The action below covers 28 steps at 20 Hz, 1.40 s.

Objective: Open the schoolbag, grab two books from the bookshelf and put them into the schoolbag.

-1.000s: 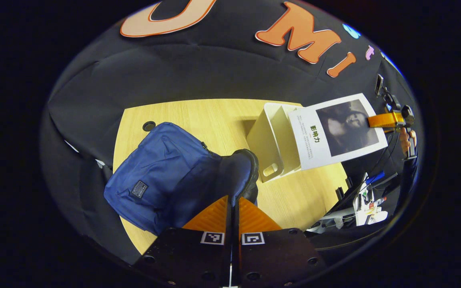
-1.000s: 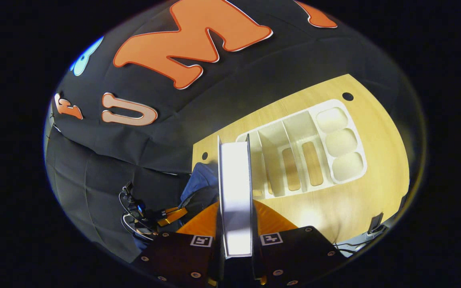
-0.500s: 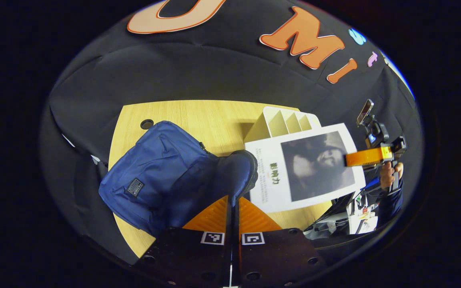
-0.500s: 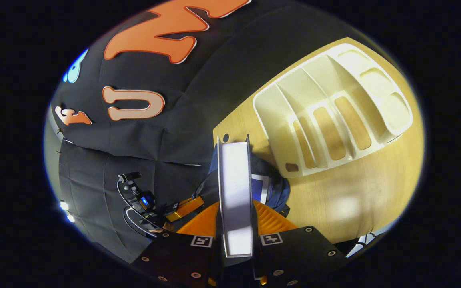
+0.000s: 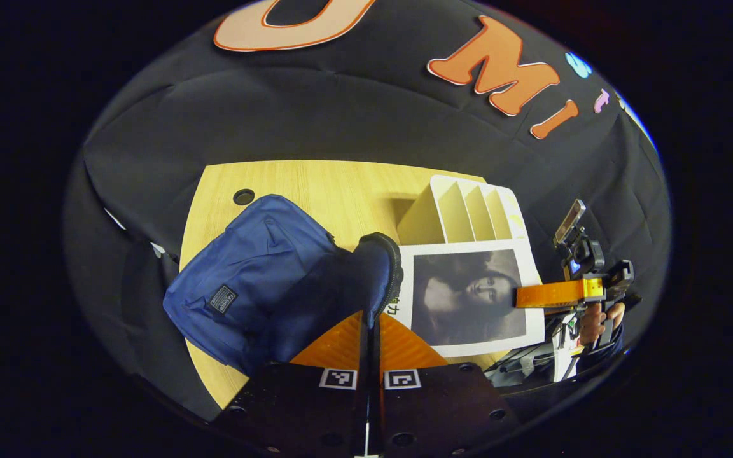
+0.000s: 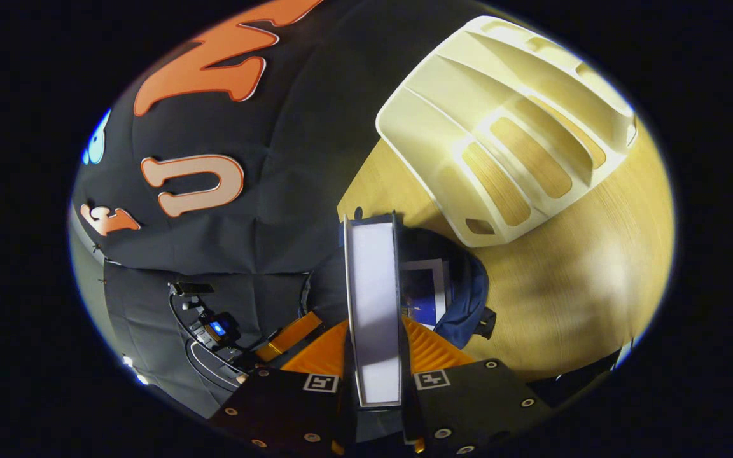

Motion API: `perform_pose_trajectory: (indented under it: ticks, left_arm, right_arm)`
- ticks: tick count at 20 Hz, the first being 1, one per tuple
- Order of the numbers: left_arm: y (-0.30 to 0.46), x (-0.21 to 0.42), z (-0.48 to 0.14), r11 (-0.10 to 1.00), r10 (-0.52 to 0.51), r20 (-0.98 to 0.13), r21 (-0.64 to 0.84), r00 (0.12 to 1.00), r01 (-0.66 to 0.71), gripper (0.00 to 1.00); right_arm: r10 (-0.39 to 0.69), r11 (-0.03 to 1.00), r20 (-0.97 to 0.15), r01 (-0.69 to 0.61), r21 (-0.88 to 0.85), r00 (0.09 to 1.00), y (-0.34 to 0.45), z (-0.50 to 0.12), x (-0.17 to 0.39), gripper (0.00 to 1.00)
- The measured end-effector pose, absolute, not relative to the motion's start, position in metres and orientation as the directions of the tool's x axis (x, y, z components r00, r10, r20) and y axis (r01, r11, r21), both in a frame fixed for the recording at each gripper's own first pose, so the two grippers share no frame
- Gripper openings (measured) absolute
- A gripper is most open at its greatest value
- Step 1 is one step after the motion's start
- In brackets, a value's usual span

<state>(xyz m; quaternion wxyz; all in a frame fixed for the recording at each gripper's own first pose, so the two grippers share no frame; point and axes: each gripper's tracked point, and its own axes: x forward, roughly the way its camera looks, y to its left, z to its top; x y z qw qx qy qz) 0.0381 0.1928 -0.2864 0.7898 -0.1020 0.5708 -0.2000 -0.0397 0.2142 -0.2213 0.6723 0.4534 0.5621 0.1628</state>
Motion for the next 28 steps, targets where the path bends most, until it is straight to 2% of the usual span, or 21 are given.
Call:
perform_pose_trajectory:
  ticks: [4, 9, 12, 21, 28]
  left_arm:
    - [0.193, 0.041, -0.282, 0.898, -0.431, -0.860, -0.380, 0.273, 0.221, 0.02]
    - [0.186, 0.041, -0.280, 0.895, -0.437, -0.856, -0.383, 0.278, 0.228, 0.02]
    - [0.185, 0.036, -0.274, 0.892, -0.442, -0.852, -0.383, 0.281, 0.241, 0.02]
    - [0.175, 0.028, -0.264, 0.878, -0.460, -0.838, -0.383, 0.292, 0.286, 0.02]
    - [0.163, 0.024, -0.264, 0.867, -0.472, -0.837, -0.383, 0.277, 0.319, 0.02]
  right_arm:
    - [0.711, 0.558, -0.642, 0.326, 0.763, 0.287, 0.216, -0.238, -0.061, 0.28]
    - [0.709, 0.549, -0.646, 0.355, 0.757, 0.283, 0.259, -0.268, -0.069, 0.28]
    - [0.733, 0.533, -0.633, 0.368, 0.762, 0.250, 0.291, -0.282, -0.063, 0.28]
    - [0.718, 0.516, -0.607, 0.325, 0.792, 0.340, 0.351, -0.316, -0.032, 0.29]
    - [0.723, 0.533, -0.610, 0.298, 0.792, 0.325, 0.371, -0.335, -0.034, 0.32]
